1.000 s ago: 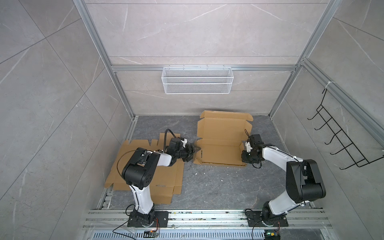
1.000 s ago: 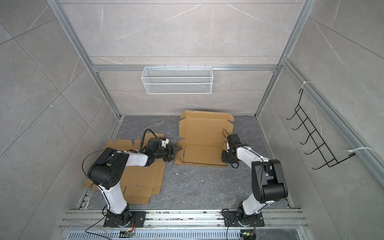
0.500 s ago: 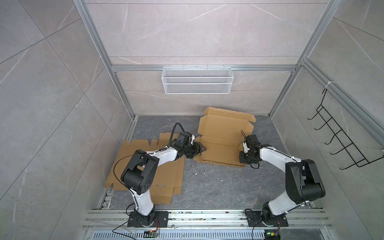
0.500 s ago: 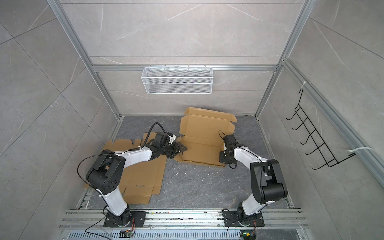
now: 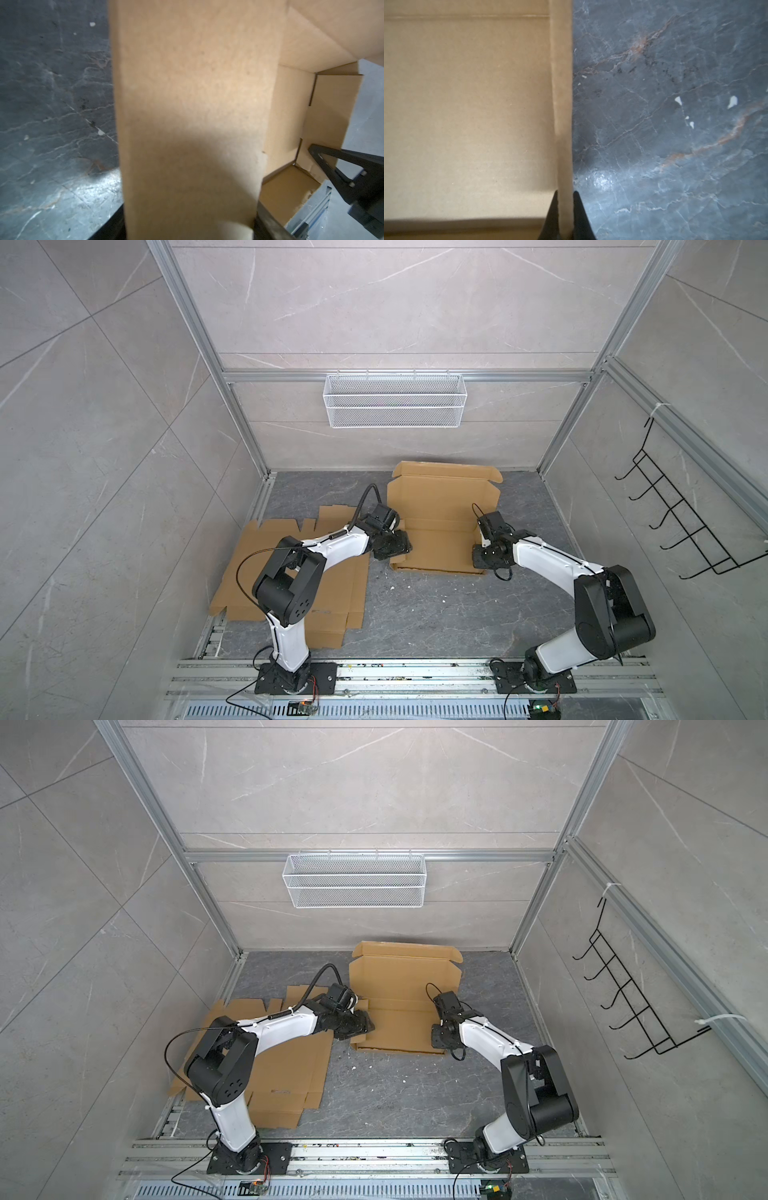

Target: Fold the paper box

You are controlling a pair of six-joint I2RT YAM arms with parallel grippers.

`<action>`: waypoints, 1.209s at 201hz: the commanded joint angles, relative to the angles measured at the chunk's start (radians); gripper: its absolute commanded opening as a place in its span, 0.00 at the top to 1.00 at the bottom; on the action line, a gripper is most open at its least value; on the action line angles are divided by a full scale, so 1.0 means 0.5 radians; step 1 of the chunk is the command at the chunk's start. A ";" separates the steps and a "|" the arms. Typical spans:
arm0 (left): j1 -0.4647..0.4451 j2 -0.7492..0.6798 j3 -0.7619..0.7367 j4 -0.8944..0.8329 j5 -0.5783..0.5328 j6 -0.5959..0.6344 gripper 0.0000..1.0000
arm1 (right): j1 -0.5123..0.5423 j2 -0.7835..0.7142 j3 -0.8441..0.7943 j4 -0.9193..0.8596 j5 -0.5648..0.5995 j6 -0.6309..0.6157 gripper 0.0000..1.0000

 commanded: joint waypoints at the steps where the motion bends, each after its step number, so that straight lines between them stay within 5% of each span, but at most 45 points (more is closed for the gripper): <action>1: -0.012 -0.082 0.027 0.003 0.059 0.075 0.31 | 0.050 -0.019 -0.017 0.066 -0.076 0.089 0.96; 29: 0.032 -0.300 -0.205 0.405 0.283 0.055 0.20 | 0.050 0.020 -0.046 0.098 -0.101 0.100 0.96; 169: 0.823 -0.506 -0.821 1.159 0.937 -0.292 0.18 | 0.052 0.093 -0.063 0.141 -0.137 0.117 0.97; 201: 0.927 -0.526 -0.967 1.281 0.940 -0.344 0.24 | 0.051 0.102 -0.046 0.132 -0.138 0.107 0.97; 243: 0.899 -0.357 -0.955 1.131 0.863 -0.185 0.52 | 0.049 0.111 -0.048 0.140 -0.138 0.104 0.97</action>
